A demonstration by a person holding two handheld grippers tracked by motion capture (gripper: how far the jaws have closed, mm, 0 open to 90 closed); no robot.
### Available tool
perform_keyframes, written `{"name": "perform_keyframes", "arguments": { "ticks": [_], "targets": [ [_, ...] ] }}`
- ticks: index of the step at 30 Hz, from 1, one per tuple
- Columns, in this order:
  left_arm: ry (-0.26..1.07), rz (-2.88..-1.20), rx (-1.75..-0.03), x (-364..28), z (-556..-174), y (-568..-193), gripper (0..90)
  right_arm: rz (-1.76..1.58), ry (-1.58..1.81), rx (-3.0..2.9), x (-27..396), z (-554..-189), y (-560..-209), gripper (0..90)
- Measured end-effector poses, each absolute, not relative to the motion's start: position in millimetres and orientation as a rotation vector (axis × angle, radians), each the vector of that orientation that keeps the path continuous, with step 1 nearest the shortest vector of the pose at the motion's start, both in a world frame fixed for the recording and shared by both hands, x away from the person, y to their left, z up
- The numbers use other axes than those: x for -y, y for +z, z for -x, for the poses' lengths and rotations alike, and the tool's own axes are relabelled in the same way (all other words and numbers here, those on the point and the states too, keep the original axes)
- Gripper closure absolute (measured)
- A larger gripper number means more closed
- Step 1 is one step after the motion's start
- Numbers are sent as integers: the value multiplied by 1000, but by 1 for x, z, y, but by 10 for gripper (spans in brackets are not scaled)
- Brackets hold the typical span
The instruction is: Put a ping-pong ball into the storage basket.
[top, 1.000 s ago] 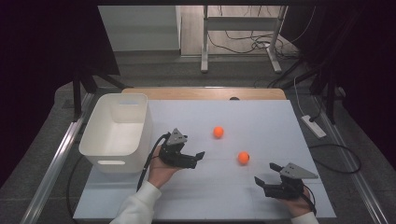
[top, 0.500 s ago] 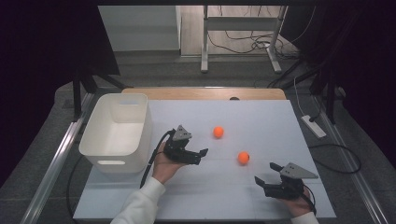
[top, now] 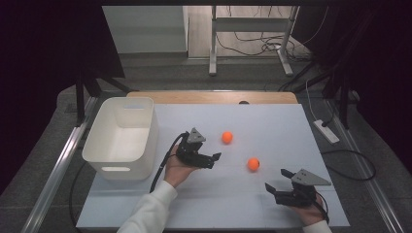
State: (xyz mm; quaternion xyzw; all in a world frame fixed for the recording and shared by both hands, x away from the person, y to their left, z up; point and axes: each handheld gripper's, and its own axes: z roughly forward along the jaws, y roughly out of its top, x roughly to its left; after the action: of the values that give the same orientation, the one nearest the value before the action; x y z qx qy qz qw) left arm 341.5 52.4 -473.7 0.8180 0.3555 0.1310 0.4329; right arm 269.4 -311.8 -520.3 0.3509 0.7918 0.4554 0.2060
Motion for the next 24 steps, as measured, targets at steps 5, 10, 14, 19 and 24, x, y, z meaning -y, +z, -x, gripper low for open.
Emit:
{"name": "perform_keyframes", "arguments": {
  "ticks": [5,10,14,19,24],
  "targets": [
    [326,-2050,-887,-49,-345,-475,100,-980,1268,-2206,312,-270,-521,168],
    [315,-2048,-889,-47,-349,-474,100,-985,1268,-2206,312,-270,-521,168],
    [317,-2055,-887,-44,-352,-474,101,-989,1268,-2203,312,-270,-521,168],
    [326,-2060,-892,-41,-356,-477,101,-990,1267,-2201,313,-270,-521,169],
    [327,-2066,-888,-34,-359,-481,103,-987,1260,-2205,312,-271,-521,168]
  ]
}}
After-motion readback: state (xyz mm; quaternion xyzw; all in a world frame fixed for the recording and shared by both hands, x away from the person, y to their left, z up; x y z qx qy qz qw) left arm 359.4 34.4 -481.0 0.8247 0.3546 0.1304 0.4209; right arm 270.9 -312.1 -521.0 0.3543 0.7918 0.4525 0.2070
